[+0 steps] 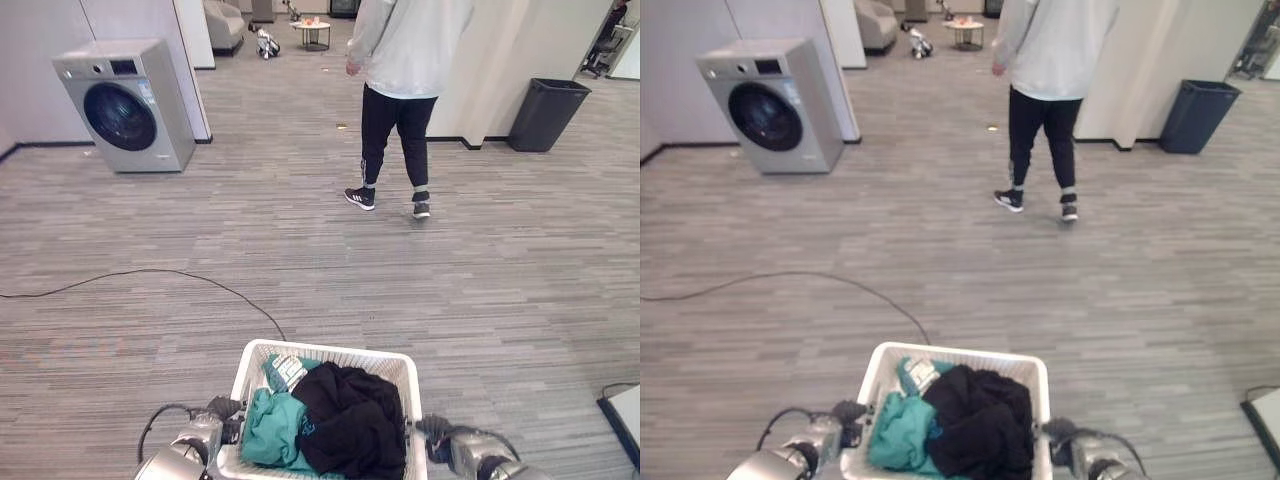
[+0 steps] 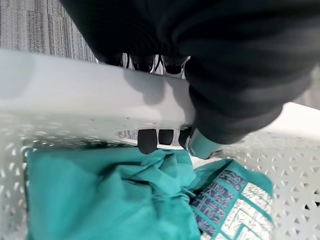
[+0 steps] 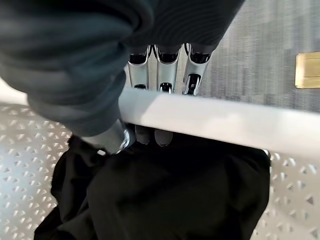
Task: Grab the laundry basket,head to the washer,open it,put in the laundry and shut it.
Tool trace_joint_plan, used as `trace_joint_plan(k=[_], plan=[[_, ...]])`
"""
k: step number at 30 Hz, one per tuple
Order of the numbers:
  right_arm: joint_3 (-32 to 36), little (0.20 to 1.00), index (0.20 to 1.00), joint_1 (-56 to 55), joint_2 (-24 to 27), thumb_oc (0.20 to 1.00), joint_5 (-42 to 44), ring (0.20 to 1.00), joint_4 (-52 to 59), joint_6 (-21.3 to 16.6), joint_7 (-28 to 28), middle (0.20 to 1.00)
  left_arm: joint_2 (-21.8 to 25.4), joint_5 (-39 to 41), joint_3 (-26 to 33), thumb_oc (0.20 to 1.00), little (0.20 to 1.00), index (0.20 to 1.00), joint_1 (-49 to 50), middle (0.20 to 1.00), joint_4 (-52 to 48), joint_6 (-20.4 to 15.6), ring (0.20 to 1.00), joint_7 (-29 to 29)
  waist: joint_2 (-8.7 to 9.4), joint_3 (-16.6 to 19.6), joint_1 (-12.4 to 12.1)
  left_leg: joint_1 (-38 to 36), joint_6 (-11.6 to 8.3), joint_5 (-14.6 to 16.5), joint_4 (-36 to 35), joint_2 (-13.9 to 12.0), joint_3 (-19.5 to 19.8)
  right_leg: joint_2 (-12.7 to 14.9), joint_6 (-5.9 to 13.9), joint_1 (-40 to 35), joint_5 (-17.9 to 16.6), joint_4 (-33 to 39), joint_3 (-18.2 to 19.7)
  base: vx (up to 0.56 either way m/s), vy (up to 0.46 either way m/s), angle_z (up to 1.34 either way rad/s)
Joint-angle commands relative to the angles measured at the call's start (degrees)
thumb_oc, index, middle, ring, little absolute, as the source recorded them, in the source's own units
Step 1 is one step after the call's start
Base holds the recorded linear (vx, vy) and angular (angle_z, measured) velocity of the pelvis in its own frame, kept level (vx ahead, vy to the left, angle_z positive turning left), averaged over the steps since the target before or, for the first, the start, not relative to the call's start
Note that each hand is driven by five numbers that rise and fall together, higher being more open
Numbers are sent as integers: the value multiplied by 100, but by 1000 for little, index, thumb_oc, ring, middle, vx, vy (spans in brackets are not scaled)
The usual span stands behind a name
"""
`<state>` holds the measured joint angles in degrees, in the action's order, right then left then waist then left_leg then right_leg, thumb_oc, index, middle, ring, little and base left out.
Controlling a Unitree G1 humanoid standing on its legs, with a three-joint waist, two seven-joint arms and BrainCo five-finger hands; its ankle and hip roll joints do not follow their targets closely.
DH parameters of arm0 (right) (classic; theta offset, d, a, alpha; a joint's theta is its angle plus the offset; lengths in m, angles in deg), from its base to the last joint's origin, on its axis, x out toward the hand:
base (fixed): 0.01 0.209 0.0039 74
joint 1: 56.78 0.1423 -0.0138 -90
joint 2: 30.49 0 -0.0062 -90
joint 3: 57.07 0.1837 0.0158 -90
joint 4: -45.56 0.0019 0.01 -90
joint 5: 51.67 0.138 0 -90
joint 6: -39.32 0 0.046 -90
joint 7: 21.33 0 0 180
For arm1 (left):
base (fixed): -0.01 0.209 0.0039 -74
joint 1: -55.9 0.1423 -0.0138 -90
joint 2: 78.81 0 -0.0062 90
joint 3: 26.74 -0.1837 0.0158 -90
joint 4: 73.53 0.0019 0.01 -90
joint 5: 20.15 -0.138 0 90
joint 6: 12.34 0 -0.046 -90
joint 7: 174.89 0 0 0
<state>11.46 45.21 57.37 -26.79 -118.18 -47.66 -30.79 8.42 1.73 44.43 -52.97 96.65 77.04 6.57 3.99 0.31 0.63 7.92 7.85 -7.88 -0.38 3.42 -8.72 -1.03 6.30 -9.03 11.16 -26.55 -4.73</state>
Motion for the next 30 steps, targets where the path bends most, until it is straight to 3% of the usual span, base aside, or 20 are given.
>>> trace_joint_plan(k=[1, 3, 4, 5, 6, 7, 9, 12, 14, 15, 18, 20, 22, 23, 24, 25, 26, 27, 28, 30], plan=[[193, 200, 200, 326, -44, 200, -114, 200, 385, -107, -260, 200, -231, 267, 106, 200, 200, 200, -70, 200, -109, -17, 200, -386, -218, -285, -441, 15, -440, 203, 161, -173, -169, 803, 419, 542, -2512, -596, -1, 363, 354, 12], [260, 200, 200, 308, -31, 200, -109, 200, 346, -106, -229, 200, -242, 114, 15, 200, 200, 200, -160, 200, -104, 9, 200, -401, -384, -400, -335, -370, -382, 354, -18, -235, -225, 972, 422, 904, -2458, -983, -578, 438, 343, -2], [342, 200, 200, 335, -21, 200, -9, 200, 287, -126, -219, 200, -206, 24, -24, 200, 200, 200, -331, 200, -50, 28, 200, -432, -415, -543, -104, -814, -437, 422, -266, -182, -142, 777, 303, 1480, -1786, -729, -787, 356, 201, 4], [342, 200, 200, 338, -20, 200, -9, 200, 287, -126, -219, 200, -206, 24, -22, 200, 200, 200, -333, 200, -49, 28, 200, -433, -424, -541, -102, -809, -440, 419, -266, -191, -137, 767, 298, 1477, -1797, -713, -795, 378, 155, 5], [372, 200, 200, 336, -26, 200, 42, 200, 244, -106, -224, 200, -190, 17, -27, 200, 200, 200, -402, 200, -43, 36, 200, -437, -449, -583, -37, -995, -472, 454, -350, -184, -128, 845, 263, 1597, -1652, -384, -1106, 385, 71, 72], [386, 200, 200, 323, -7, 200, 111, 200, 189, -118, -212, 200, -185, 18, -72, 200, 200, 200, -446, 200, -52, 27, 200, -444, -436, -597, 69, -1182, -560, 601, -371, -116, -16, 764, 168, 1748, -1497, 391, -1373, 537, 65, 89], [394, 200, 200, 339, 13, 200, 214, 200, 172, -109, -188, 200, -170, -28, -97, 200, 200, 200, -514, 200, -50, 26, 200, -475, -307, -606, 187, -1444, -646, 769, -407, 54, 156, 470, 170, 1930, -1605, 1694, -1232, 515, -5, 65], [409, 200, 200, 361, 22, 200, 345, 200, 144, -104, -187, 200, -206, -93, -80, 200, 200, 200, -595, 200, -35, -42, 200, -485, -219, -613, 330, -1756, -715, 1033, -411, 126, 405, 503, 307, 2250, -2043, 2826, -924, 427, -17, 39], [444, 200, 200, 336, 26, 200, 352, 200, 149, -120, -182, 200, -239, -139, -24, 200, 200, 200, -594, 200, 6, -60, 200, -486, -249, -591, 418, -1983, -737, 1255, -301, 117, 588, 602, 381, 2448, -2241, 3040, -786, 466, -22, 107], [457, 200, 200, 297, 32, 200, 342, 200, 151, -115, -192, 200, -258, -140, 10, 200, 200, 200, -555, 200, 27, -58, 200, -502, -264, -576, 445, -2095, -746, 1338, -243, 104, 648, 638, 402, 2420, -2293, 3013, -890, 490, -45, 83], [498, 200, 200, 104, 128, 200, 323, 200, 78, -87, -257, 200, -388, -246, 19, 200, 200, 200, -385, 200, 164, 11, 200, -591, -261, -315, 624, -2505, -857, 1541, 171, 66, 964, 394, 186, 2122, -2310, 2764, -628, 680, -143, 78], [514, 200, 200, 63, 160, 200, 351, 200, 33, -78, -240, 200, -401, -187, 10, 200, 200, 200, -332, 200, 188, 30, 200, -584, -321, -242, 729, -2421, -1112, 1224, 818, -76, 1131, 211, 22, 2031, -2122, 2536, -426, 486, -186, 77], [540, 200, 200, 3, 200, 200, 414, 200, 22, -69, -234, 200, -426, -28, 12, 200, 200, 200, -254, 200, 217, 77, 200, -611, -324, -204, 777, -1850, -1588, 225, 2339, -236, 1079, 84, -219, 1701, -1930, 2547, -397, 359, -178, 34], [540, 200, 200, 3, 200, 200, 414, 200, 22, -69, -234, 200, -426, -28, 12, 200, 200, 200, -254, 200, 217, 77, 200, -611, -323, -202, 778, -1848, -1588, 224, 2338, -235, 1081, 86, -219, 1703, -1930, 2546, -398, 356, -280, 11], [499, 200, 200, 27, 228, 200, 485, 200, 111, -82, -227, 200, -409, 66, 4, 200, 200, 200, -269, 200, 139, 98, 200, -598, -79, -286, 720, -1094, -1577, -141, 3669, -442, 638, 139, -398, 1298, -1789, 2724, -384, 353, -319, 10], [426, 200, 200, 56, 236, 200, 468, 200, 137, -91, -204, 200, -403, 86, 2, 200, 200, 200, -286, 200, 105, 107, 200, -570, 15, -342, 624, -845, -1488, -129, 4305, -501, 461, 131, -503, 1129, -1678, 2769, -372, 478, -417, 13], [372, 200, 200, 63, 248, 200, 425, 200, 157, -87, -182, 200, -372, 94, 13, 200, 200, 200, -285, 200, 91, 105, 200, -539, 92, -372, 551, -532, -1419, -95, 4512, -590, 224, 132, -572, 996, -1564, 2777, -367, 244, -208, 4], [373, 200, 200, 63, 250, 200, 425, 200, 157, -87, -182, 200, -373, 94, 12, 200, 200, 200, -285, 200, 90, 106, 200, -539, 60, -383, 539, -521, -1423, -57, 4565, -629, 223, 95, -576, 993, -1563, 2773, -363, 321, -182, -1], [374, 200, 200, 94, 290, 200, 412, 200, 169, -86, -128, 200, -378, 136, 11, 200, 200, 200, -344, 200, 79, 97, 200, -496, 102, -412, 472, -156, -1307, 70, 4089, -942, -263, 97, -588, 795, -1471, 2824, -383, 391, -106, -18], [391, 200, 200, 95, 326, 200, 421, 200, 231, -96, -73, 200, -387, 217, -69, 200, 200, 200, -401, 200, -42, 80, 200, -499, 73, -430, 305, 382, -1170, 313, 2996, -931, -595, 119, -493, 453, -1323, 2965, -413, 526, -52, -16]])
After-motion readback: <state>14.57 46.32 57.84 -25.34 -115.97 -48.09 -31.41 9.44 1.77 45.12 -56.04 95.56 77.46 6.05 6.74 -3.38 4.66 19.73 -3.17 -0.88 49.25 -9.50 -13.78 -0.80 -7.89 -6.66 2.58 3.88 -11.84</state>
